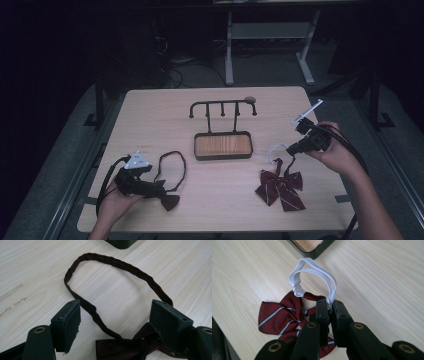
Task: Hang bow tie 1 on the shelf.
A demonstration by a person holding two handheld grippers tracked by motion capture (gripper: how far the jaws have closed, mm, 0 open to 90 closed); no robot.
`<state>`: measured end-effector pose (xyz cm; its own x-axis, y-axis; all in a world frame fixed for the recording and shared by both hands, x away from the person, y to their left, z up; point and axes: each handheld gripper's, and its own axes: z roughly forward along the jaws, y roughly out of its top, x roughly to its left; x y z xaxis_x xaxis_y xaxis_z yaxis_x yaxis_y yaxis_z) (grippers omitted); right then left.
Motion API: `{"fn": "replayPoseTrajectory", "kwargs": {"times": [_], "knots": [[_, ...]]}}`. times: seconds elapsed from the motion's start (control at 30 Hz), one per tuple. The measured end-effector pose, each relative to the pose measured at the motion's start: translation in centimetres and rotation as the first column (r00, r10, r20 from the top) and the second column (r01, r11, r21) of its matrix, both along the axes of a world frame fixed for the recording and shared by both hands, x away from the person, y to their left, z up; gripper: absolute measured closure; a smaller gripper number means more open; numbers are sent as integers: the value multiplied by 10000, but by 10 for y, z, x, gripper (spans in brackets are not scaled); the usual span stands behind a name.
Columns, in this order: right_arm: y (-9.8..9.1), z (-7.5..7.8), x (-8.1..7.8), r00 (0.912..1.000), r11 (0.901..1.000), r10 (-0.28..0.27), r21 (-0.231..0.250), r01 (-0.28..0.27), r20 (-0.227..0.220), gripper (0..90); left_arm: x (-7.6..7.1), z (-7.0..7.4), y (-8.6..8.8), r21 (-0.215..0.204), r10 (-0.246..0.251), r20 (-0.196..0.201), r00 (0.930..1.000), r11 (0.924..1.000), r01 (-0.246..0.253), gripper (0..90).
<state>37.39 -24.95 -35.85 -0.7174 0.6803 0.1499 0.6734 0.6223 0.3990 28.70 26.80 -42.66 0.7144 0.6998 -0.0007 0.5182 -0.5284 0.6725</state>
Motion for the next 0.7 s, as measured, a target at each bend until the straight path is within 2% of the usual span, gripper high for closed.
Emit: {"fn": "replayPoseTrajectory", "kwargs": {"times": [0.7], "knots": [[17, 41, -16, 9967, 9969, 668, -436, -648, 462, 842, 0, -1, -1, 30, -41, -10, 10000, 10000, 41, 253]]}}
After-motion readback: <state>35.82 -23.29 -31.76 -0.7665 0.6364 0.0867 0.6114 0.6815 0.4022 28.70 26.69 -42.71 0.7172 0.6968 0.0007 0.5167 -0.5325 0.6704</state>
